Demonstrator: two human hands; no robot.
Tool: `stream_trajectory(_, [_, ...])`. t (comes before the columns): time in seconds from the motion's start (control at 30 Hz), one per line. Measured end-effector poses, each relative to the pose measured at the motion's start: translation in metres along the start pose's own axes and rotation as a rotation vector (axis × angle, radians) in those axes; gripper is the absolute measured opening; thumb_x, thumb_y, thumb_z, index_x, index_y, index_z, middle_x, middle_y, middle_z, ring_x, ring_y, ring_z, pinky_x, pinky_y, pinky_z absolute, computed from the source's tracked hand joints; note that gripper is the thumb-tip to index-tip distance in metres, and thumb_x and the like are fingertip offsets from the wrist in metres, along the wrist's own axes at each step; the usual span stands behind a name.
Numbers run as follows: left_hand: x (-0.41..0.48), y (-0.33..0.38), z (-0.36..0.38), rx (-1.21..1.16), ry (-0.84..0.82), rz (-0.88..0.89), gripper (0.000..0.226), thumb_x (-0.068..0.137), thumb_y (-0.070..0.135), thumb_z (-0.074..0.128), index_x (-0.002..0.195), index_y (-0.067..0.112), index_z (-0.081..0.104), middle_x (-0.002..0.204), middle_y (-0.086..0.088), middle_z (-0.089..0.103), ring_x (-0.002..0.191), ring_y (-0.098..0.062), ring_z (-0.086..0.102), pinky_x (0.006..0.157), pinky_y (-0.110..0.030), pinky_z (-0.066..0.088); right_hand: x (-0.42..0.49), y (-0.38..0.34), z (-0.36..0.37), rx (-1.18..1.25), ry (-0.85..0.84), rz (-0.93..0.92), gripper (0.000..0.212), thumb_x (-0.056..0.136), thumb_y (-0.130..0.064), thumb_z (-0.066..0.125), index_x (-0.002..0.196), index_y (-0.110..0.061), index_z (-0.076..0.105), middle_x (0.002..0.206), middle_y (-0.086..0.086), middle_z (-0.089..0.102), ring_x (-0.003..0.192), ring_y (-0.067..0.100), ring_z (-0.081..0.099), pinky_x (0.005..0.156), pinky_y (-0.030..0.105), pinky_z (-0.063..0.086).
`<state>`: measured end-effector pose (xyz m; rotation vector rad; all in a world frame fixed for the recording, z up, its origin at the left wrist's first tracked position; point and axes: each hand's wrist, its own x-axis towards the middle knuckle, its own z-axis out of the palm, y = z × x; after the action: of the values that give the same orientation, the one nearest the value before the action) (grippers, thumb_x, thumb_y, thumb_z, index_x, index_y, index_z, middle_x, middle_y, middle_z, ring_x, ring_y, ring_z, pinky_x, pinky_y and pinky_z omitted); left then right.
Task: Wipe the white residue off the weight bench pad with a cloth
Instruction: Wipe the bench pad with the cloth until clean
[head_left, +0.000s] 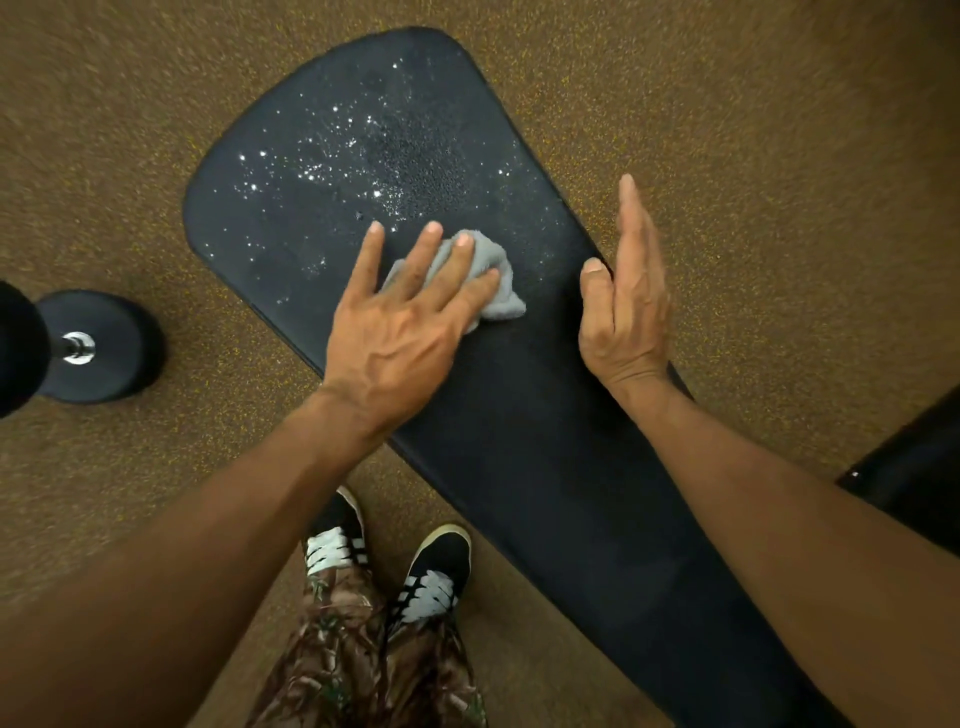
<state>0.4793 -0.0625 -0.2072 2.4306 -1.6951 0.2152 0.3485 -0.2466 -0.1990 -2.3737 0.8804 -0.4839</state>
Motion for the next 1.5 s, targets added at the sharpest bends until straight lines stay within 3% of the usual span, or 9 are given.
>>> stream_trajectory(0.13, [0.029, 0.033, 0.009, -0.043, 0.022, -0.202, 0.040, 0.098, 0.018, 0.062, 0.138, 0.018, 0.059, 0.145, -0.013, 0.057, 0.138, -0.037, 0.049, 0.112, -0.062, 0.035, 0.000, 0.000, 0.000, -0.024, -0.020, -0.008, 0.067, 0.093, -0.022, 0.038, 0.155, 0.000, 0.025, 0.160, 0.016, 0.033, 0.149, 0.026, 0.031, 0.119, 0.046, 0.030])
stream_trajectory(0.37, [0.003, 0.007, -0.002, -0.047, 0.033, 0.057, 0.041, 0.100, 0.017, 0.054, 0.140, 0.022, 0.060, 0.144, -0.009, 0.059, 0.136, -0.036, 0.052, 0.113, -0.061, 0.037, -0.001, 0.000, -0.002, -0.028, -0.041, -0.029, 0.065, 0.095, -0.023, 0.040, 0.155, 0.001, 0.026, 0.159, 0.017, 0.034, 0.148, 0.028, 0.033, 0.118, 0.047, 0.032])
stream_trajectory(0.47, [0.022, -0.009, -0.001, -0.003, 0.008, -0.016, 0.041, 0.101, 0.022, 0.058, 0.141, 0.022, 0.057, 0.142, -0.010, 0.061, 0.135, -0.039, 0.052, 0.114, -0.063, 0.031, 0.000, 0.000, -0.001, -0.028, -0.044, -0.029, 0.065, 0.094, -0.021, 0.039, 0.155, 0.000, 0.026, 0.160, 0.016, 0.034, 0.149, 0.026, 0.031, 0.119, 0.045, 0.031])
stream_trajectory(0.6, [0.040, 0.029, 0.007, -0.088, 0.014, -0.126, 0.031, 0.099, 0.018, 0.057, 0.129, 0.018, 0.066, 0.138, -0.013, 0.063, 0.133, -0.034, 0.056, 0.108, -0.056, 0.043, 0.001, 0.002, -0.001, -0.022, -0.046, -0.021, 0.067, 0.093, -0.021, 0.037, 0.155, -0.002, 0.025, 0.160, 0.013, 0.033, 0.149, 0.024, 0.031, 0.119, 0.045, 0.031])
stream_trajectory(0.73, [0.019, 0.022, 0.003, -0.108, 0.051, 0.028, 0.028, 0.094, 0.019, 0.056, 0.119, 0.018, 0.070, 0.134, -0.009, 0.066, 0.127, -0.032, 0.061, 0.105, -0.056, 0.046, -0.001, 0.002, 0.000, -0.028, -0.064, -0.036, 0.067, 0.093, -0.024, 0.037, 0.155, -0.001, 0.025, 0.160, 0.014, 0.033, 0.149, 0.024, 0.031, 0.119, 0.045, 0.031])
stream_trajectory(0.9, [0.025, 0.001, -0.004, 0.011, -0.021, -0.045, 0.033, 0.099, 0.025, 0.053, 0.131, 0.022, 0.063, 0.140, -0.007, 0.062, 0.131, -0.039, 0.056, 0.113, -0.069, 0.028, 0.000, 0.001, 0.000, -0.035, -0.054, -0.027, 0.068, 0.093, -0.026, 0.038, 0.155, -0.001, 0.026, 0.159, 0.015, 0.034, 0.148, 0.025, 0.033, 0.118, 0.044, 0.031])
stream_trajectory(1.03, [0.048, 0.027, 0.001, -0.038, -0.026, -0.157, 0.034, 0.096, 0.029, 0.056, 0.129, 0.020, 0.064, 0.140, -0.009, 0.062, 0.133, -0.035, 0.055, 0.113, -0.068, 0.031, 0.000, 0.002, 0.001, -0.027, -0.061, -0.038, 0.068, 0.093, -0.025, 0.038, 0.155, 0.000, 0.026, 0.159, 0.015, 0.034, 0.148, 0.026, 0.033, 0.117, 0.047, 0.032])
stream_trajectory(1.23, [0.016, 0.019, 0.002, -0.110, 0.030, 0.026, 0.038, 0.097, 0.034, 0.052, 0.130, 0.022, 0.066, 0.143, -0.007, 0.060, 0.135, -0.031, 0.054, 0.110, -0.062, 0.040, 0.000, 0.003, 0.000, -0.037, -0.056, -0.047, 0.067, 0.094, -0.025, 0.038, 0.154, 0.000, 0.027, 0.159, 0.016, 0.035, 0.148, 0.026, 0.033, 0.117, 0.046, 0.032])
stream_trajectory(1.5, [0.029, 0.033, 0.002, -0.058, -0.170, -0.189, 0.056, 0.102, 0.050, 0.043, 0.154, 0.030, 0.037, 0.163, -0.016, 0.031, 0.149, -0.044, 0.027, 0.118, -0.066, 0.019, -0.001, 0.001, 0.000, -0.036, -0.062, -0.037, 0.067, 0.094, -0.027, 0.038, 0.155, -0.002, 0.026, 0.160, 0.014, 0.034, 0.148, 0.025, 0.032, 0.118, 0.044, 0.030])
